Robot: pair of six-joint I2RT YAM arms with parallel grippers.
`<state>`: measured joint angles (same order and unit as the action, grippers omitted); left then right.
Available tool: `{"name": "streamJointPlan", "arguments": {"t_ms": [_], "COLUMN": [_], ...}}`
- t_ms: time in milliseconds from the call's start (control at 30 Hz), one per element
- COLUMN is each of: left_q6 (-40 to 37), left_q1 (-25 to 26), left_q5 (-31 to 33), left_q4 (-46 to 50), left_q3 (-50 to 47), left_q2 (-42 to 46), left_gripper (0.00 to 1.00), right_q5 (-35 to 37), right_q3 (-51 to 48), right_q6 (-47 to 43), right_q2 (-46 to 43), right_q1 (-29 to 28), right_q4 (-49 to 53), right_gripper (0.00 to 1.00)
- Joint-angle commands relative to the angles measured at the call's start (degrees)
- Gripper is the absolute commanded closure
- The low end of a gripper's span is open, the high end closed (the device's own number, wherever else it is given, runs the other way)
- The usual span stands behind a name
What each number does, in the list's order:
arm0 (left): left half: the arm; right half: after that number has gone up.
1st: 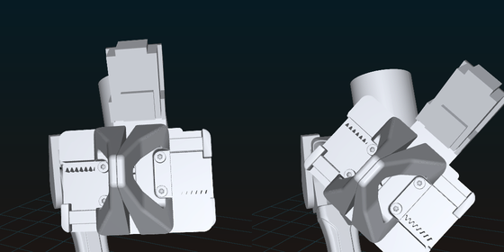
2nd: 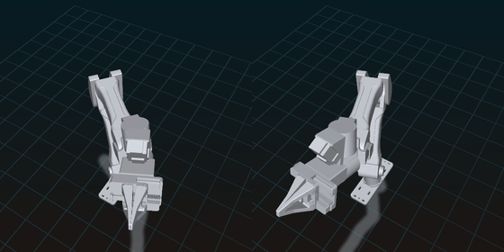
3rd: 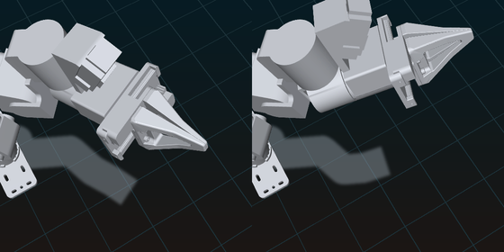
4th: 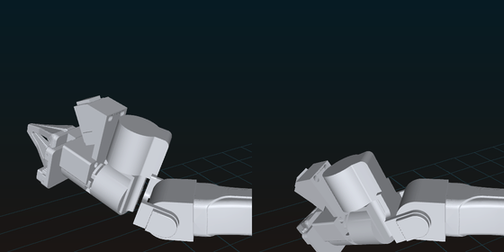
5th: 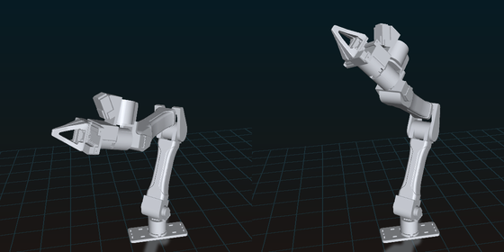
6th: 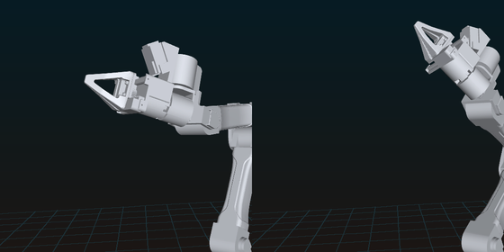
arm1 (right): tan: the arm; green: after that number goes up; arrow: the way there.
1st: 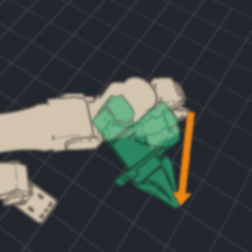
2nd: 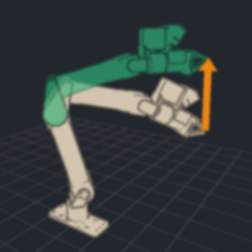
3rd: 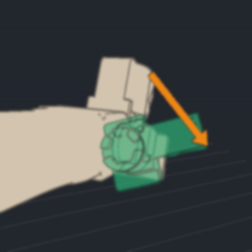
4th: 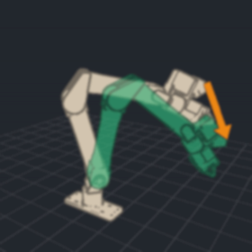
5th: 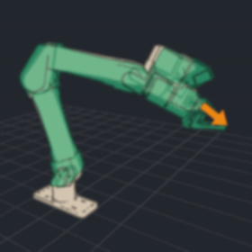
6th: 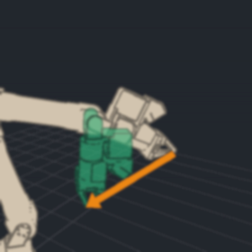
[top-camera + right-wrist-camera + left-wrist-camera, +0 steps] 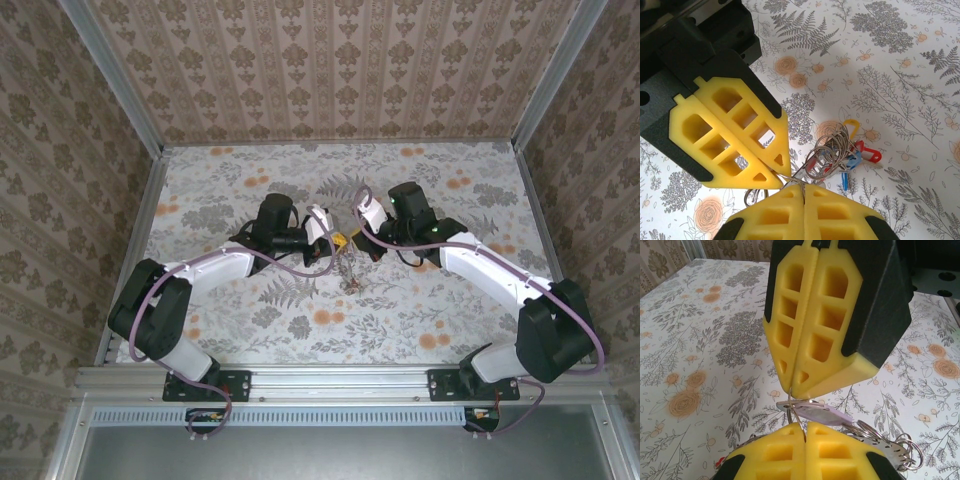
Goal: Put the keys on the keyring
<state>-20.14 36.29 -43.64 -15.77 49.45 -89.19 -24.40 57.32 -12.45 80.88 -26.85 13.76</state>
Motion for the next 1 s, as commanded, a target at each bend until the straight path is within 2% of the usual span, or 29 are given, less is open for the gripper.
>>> {"name": "streamJointPlan", "arguments": {"t_ms": [0,200,367,633,967], "left_q6": [0.4,1.8,5.5,10.6,13.8], "left_q1": [0.8,0.9,0.8,0.8,0.2], "left_q5": [-5.8,-4.6,-3.7,-2.7,0.2], "left_q4": [-2.8,-5.7,-15.3,-29.7,-40.3], "left_q3": [-0.1,-1.0,-4.4,-8.4,-12.6], "left_q2": [0.3,-0.8,-1.2,-4.1,-5.8], "left_gripper": [1.00,1.00,1.00,1.00,1.00], "right_q5": [2.2,-2.6,-1.8,-4.7,-7.4], "right_q3": [-0.4,-1.4,-1.7,-2.4,-3.1], "right_q6": [-1.7,-0.5,0.4,2.9,5.1], "right_q2": [0.6,0.5,1.9,3.2,5.7], "right_q1": [1.5,1.5,1.9,3.1,4.6], "right_q4": [0.5,-4.4,-5.2,-8.7,-11.7], "right_gripper": [1.00,1.00,1.00,1.00,1.00]}}
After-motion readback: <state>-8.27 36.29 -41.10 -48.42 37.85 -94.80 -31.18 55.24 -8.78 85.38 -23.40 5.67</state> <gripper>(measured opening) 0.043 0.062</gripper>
